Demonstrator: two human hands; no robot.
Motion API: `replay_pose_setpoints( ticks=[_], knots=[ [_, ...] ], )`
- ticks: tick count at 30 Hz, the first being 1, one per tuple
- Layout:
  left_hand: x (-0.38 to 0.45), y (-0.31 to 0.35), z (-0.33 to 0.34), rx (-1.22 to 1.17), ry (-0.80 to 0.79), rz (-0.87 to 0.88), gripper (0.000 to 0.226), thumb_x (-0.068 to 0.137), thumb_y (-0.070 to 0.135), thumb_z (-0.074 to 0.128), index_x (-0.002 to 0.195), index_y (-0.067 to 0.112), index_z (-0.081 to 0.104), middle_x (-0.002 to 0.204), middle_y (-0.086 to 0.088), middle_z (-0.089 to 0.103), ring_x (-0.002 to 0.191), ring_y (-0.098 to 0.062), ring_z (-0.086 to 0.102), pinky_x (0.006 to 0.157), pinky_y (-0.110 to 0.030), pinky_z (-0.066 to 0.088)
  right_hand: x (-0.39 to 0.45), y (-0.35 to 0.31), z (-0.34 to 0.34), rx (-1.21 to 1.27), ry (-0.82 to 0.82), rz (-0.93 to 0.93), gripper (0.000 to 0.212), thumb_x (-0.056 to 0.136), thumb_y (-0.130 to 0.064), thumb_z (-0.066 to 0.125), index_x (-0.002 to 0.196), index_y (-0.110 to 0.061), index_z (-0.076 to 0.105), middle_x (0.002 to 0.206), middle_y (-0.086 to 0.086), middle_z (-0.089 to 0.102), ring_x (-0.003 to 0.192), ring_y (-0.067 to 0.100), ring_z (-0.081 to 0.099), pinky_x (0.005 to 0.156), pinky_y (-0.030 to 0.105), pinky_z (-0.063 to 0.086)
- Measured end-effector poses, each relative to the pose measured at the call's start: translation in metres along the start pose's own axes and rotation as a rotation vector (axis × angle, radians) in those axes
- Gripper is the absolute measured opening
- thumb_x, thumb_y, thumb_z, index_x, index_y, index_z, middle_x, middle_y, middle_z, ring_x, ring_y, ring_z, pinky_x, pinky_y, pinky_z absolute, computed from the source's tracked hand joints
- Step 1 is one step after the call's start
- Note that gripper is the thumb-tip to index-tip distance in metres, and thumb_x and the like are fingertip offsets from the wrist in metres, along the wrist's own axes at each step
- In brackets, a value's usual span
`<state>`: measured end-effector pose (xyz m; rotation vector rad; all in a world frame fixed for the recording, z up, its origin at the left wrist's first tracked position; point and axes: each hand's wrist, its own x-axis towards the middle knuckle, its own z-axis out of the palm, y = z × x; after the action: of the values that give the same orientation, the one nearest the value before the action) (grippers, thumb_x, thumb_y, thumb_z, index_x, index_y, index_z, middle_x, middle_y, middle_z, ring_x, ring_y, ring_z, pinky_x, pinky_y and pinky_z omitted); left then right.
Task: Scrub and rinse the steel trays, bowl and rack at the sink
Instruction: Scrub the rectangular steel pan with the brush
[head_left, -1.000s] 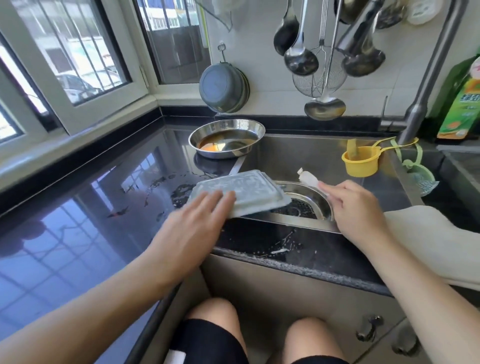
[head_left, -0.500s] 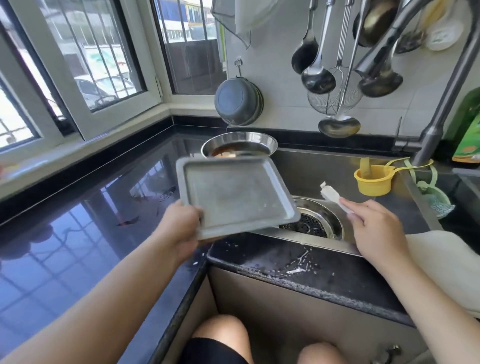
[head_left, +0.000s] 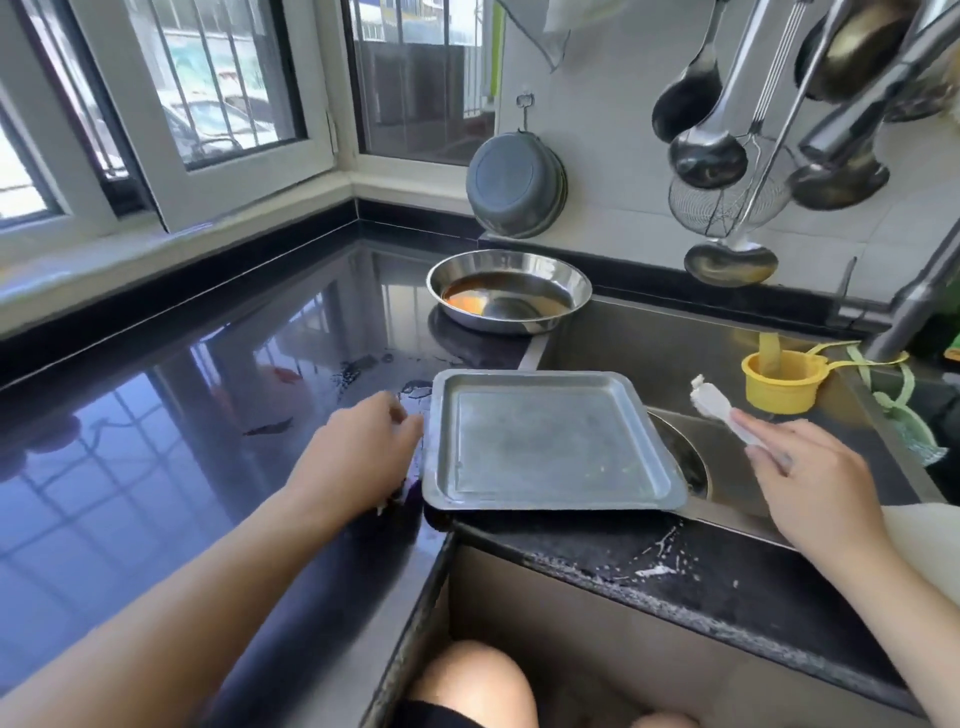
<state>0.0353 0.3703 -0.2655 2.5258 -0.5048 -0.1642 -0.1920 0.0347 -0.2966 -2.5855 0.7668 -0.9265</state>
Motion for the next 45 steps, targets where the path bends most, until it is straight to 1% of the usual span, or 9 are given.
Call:
replay_pose_setpoints(
  ticks=[2,6,10,13,19,24,29,37,45],
  knots=[
    [-0.003,-0.017,-0.001,0.085,0.046,0.113,0.028,0.1,0.055,0.048,0.092,0.031,0.062,0.083,0.008,0.069,0.08,-0.016,0.064,0.067,-0.034,0.046,0.013,-0.034,-0.003,0.046,-0.074,-0.063,0.04,0.096,-0.004,0.064,0.128,-0.026,0.07,0.093,-0.007,0.064,0.085,0.019,0.058,0.077,0.033,0.044],
    [-0.013,-0.038,0.005,-0.025,-0.074,0.307,0.049,0.082,0.077,0.042,0.077,0.033,0.063,0.085,0.014,0.059,0.091,-0.008,0.05,0.078,-0.029,0.039,0.033,-0.125,0.015,0.087,-0.485,-0.416,0.045,0.101,-0.012,0.061,0.133,-0.043,0.063,0.085,-0.015,0.058,0.083,0.01,0.056,0.077,0.034,0.047],
    [-0.018,-0.043,0.016,0.12,-0.069,0.346,0.062,0.069,0.092,0.026,0.08,0.037,0.051,0.095,0.02,0.044,0.099,-0.01,0.035,0.087,-0.031,0.027,0.029,-0.174,0.048,-0.051,-0.711,-0.616,0.046,0.105,-0.021,0.051,0.14,-0.051,0.054,0.092,-0.011,0.054,0.086,0.016,0.054,0.079,0.034,0.046],
    [-0.016,-0.037,0.018,0.159,-0.052,0.309,0.059,0.077,0.091,0.029,0.078,0.035,0.048,0.098,0.018,0.042,0.104,-0.013,0.034,0.089,-0.032,0.025,0.027,-0.187,0.062,-0.117,-0.802,-0.66,0.044,0.106,-0.025,0.048,0.139,-0.053,0.053,0.087,-0.014,0.046,0.086,0.017,0.052,0.079,0.04,0.047],
    [-0.014,-0.028,0.027,0.208,-0.006,0.227,0.048,0.089,0.075,0.042,0.082,0.029,0.051,0.111,0.008,0.043,0.115,-0.02,0.036,0.102,-0.036,0.03,0.056,-0.193,0.086,-0.252,-0.723,-0.605,0.054,0.105,-0.015,0.044,0.145,-0.05,0.047,0.088,-0.01,0.046,0.085,0.019,0.052,0.079,0.042,0.05],
    [-0.011,-0.029,0.032,0.197,0.03,0.246,0.044,0.089,0.074,0.045,0.082,0.03,0.048,0.11,0.007,0.042,0.115,-0.02,0.035,0.103,-0.037,0.031,0.027,-0.195,0.068,-0.136,-0.819,-0.714,0.045,0.104,-0.021,0.05,0.143,-0.044,0.054,0.086,-0.005,0.05,0.079,0.023,0.054,0.071,0.043,0.048],
    [-0.011,-0.024,0.031,0.221,0.017,0.273,0.044,0.094,0.064,0.044,0.08,0.024,0.053,0.109,0.007,0.045,0.115,-0.021,0.036,0.105,-0.038,0.03,0.069,-0.2,0.092,-0.389,-0.702,-0.599,0.051,0.107,-0.024,0.035,0.148,-0.053,0.04,0.096,-0.005,0.044,0.093,0.029,0.055,0.077,0.04,0.044],
    [-0.009,-0.025,0.035,0.215,0.061,0.291,0.04,0.099,0.055,0.04,0.081,0.023,0.055,0.109,0.007,0.046,0.113,-0.02,0.036,0.104,-0.037,0.03,0.07,-0.205,0.087,-0.275,-0.776,-0.615,0.048,0.104,-0.023,0.044,0.141,-0.051,0.052,0.09,-0.012,0.05,0.095,0.016,0.052,0.087,0.038,0.048],
    [-0.006,-0.027,0.033,0.203,0.054,0.253,0.04,0.098,0.052,0.043,0.078,0.021,0.058,0.107,0.007,0.048,0.11,-0.021,0.036,0.101,-0.037,0.031,0.098,-0.206,0.114,-0.21,-0.633,-0.523,0.047,0.105,-0.023,0.044,0.142,-0.05,0.052,0.094,-0.006,0.051,0.094,0.025,0.057,0.087,0.044,0.049]
  ],
)
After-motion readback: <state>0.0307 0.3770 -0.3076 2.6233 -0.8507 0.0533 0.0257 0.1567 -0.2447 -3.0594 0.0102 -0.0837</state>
